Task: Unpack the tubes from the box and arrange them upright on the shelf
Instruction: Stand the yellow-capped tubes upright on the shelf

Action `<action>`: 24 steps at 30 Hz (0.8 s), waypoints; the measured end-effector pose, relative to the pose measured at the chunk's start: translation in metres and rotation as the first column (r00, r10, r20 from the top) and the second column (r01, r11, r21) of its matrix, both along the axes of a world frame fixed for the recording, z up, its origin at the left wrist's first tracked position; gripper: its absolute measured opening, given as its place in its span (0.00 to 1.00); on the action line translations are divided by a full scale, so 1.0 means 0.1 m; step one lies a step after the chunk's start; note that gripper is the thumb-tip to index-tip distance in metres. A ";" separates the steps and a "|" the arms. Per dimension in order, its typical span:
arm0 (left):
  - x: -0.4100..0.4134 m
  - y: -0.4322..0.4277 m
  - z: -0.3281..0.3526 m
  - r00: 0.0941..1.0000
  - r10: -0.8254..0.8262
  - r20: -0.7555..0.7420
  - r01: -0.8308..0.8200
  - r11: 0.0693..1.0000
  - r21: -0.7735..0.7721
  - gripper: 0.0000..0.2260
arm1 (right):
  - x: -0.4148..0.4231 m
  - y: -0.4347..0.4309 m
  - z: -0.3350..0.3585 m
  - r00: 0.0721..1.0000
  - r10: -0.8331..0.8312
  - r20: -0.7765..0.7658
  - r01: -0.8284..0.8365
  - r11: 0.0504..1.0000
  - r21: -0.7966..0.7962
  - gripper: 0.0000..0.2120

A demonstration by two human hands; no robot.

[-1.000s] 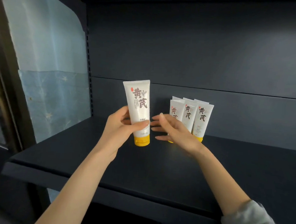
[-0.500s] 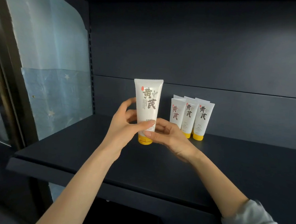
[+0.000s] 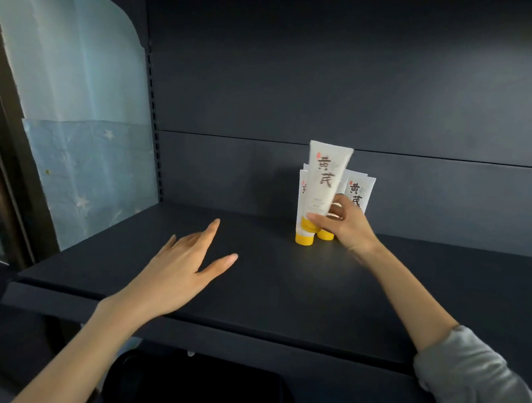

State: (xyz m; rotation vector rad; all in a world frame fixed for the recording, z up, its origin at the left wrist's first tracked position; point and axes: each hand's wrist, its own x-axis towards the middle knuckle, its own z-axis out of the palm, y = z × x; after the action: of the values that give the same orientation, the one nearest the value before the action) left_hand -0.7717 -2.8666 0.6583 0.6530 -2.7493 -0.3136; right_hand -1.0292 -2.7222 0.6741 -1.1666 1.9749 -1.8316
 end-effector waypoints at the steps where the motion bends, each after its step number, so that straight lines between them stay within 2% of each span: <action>1: 0.02 -0.01 -0.03 1.000 -0.005 0.024 0.005 1.000 0.009 0.41 | -0.06 0.03 -0.03 1.000 -0.029 -0.007 0.029 1.000 0.005 0.19; 7: 0.04 0.00 -0.11 0.999 -0.008 0.042 0.007 1.000 0.008 0.39 | -0.29 0.10 -0.18 0.979 -0.202 -0.001 0.202 0.978 0.047 0.24; 9: 0.03 0.02 -0.11 0.999 -0.012 0.038 0.012 1.000 -0.001 0.39 | -0.33 0.09 -0.22 0.968 -0.247 -0.056 0.251 0.962 0.107 0.23; 15: 0.03 0.07 -0.12 1.000 0.000 0.017 -0.001 1.000 0.004 0.39 | -0.36 0.03 -0.31 0.946 -0.291 -0.143 0.318 0.920 0.231 0.24; 24: 0.05 0.09 -0.12 1.000 0.024 -0.018 -0.023 0.998 0.060 0.38 | -0.28 -0.06 -0.34 0.924 -0.348 -0.155 0.377 0.895 0.240 0.24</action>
State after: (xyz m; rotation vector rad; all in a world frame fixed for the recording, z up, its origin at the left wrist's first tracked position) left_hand -0.7666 -2.8576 0.6463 0.6939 -2.7214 -0.3962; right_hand -1.0570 -2.7280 0.6398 -0.8761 2.5516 -1.6062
